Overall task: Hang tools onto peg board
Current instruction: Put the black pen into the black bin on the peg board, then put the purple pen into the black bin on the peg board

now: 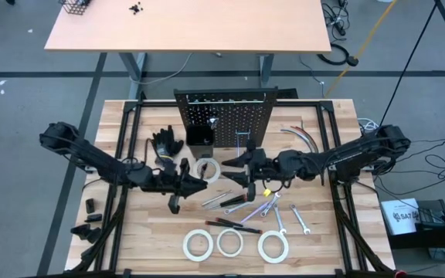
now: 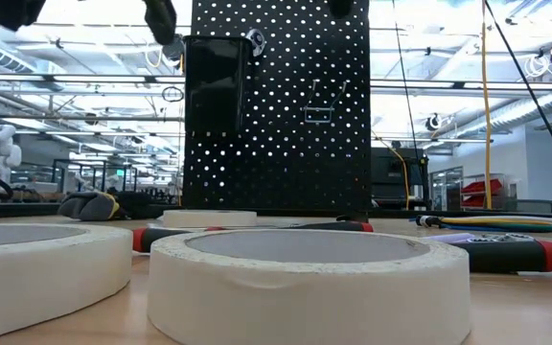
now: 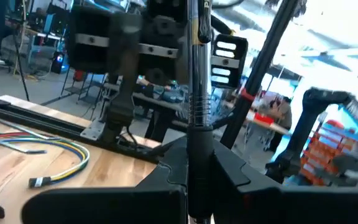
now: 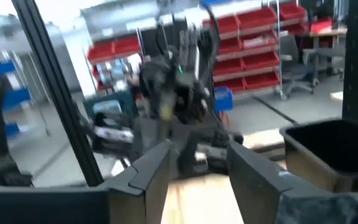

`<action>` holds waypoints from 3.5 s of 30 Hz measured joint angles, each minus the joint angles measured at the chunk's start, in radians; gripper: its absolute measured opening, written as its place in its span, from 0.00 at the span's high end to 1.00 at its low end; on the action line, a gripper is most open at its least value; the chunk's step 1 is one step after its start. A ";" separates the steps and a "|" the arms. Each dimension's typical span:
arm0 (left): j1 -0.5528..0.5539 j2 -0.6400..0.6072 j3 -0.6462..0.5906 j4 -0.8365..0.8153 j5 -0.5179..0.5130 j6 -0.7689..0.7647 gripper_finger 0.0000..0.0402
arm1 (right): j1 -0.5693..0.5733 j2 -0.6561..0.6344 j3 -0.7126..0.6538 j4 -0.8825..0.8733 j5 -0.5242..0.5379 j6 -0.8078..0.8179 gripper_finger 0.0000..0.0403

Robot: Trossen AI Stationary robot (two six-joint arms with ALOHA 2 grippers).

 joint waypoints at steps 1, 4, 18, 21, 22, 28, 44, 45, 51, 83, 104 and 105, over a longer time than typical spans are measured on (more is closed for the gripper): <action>0.000 0.006 0.011 -0.019 0.000 0.011 0.94 | 0.000 0.001 0.010 -0.013 0.000 -0.009 0.60; 0.014 0.012 0.026 -0.031 -0.004 0.017 0.94 | 0.006 -0.001 0.030 0.013 0.001 -0.027 0.55; 0.053 0.010 0.028 -0.023 0.013 0.009 0.94 | 0.006 0.110 0.077 0.139 0.027 -0.007 0.46; 0.053 0.010 0.028 -0.026 0.014 0.009 0.94 | 0.006 0.142 0.115 0.131 0.026 -0.021 0.46; 0.053 0.010 0.028 -0.027 0.016 0.009 0.94 | 0.006 0.150 0.128 0.128 0.027 -0.029 0.46; 0.053 0.009 0.028 -0.031 0.022 0.009 0.94 | 0.002 0.228 0.217 0.083 0.026 -0.048 0.47; 0.053 0.000 0.028 -0.024 0.041 0.010 0.94 | 0.002 0.215 0.239 0.041 0.026 -0.061 0.73; 0.053 0.000 0.028 -0.021 0.041 0.010 0.94 | 0.003 0.215 0.239 0.041 0.026 -0.061 0.76; 0.052 -0.001 0.028 -0.035 0.087 0.015 0.92 | 0.010 0.215 0.239 0.041 0.014 -0.047 0.94; 0.052 -0.386 0.026 -0.863 0.008 -0.071 0.64 | -0.102 0.351 0.515 -0.189 0.459 -0.176 0.94; 0.052 -0.385 0.025 -0.919 0.007 -0.042 0.64 | -0.116 0.354 0.514 -0.401 0.470 -0.121 0.75; 0.052 -0.385 0.025 -0.920 0.007 -0.036 0.64 | -0.116 0.354 0.514 -0.401 0.470 -0.121 0.73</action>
